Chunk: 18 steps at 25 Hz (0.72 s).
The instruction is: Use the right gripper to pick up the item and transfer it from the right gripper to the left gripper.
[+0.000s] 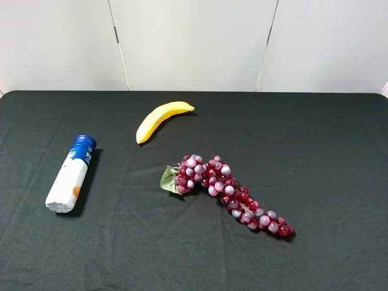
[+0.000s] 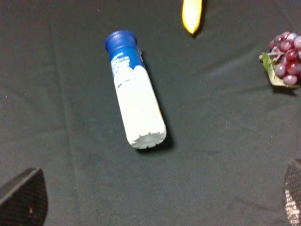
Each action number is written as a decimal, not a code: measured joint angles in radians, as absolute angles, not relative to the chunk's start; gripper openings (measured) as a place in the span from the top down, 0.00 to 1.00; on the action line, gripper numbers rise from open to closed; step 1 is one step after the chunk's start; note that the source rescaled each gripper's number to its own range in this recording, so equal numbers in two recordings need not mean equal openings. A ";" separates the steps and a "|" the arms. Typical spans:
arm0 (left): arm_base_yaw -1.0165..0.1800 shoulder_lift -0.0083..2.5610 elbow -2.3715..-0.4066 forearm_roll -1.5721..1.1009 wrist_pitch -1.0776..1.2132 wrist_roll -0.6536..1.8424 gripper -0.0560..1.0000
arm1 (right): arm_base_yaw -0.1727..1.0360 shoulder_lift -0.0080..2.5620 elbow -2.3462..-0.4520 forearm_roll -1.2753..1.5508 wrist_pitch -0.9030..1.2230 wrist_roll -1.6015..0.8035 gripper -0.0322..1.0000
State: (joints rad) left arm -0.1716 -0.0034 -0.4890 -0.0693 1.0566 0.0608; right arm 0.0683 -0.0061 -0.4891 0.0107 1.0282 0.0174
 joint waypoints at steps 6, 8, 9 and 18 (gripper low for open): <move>-0.172 -0.003 -0.488 -0.069 1.056 0.061 0.00 | 0.068 -0.006 -0.489 0.012 1.028 0.017 0.00; -0.172 -0.003 -0.488 -0.069 1.056 0.061 0.00 | 0.068 -0.006 -0.489 0.012 1.028 0.017 0.00; -0.172 -0.003 -0.488 -0.069 1.056 0.061 0.00 | 0.068 -0.006 -0.489 0.012 1.028 0.017 0.00; -0.039 -0.003 -0.488 -0.069 1.055 0.061 0.00 | 0.068 -0.006 -0.489 0.012 1.028 0.017 0.00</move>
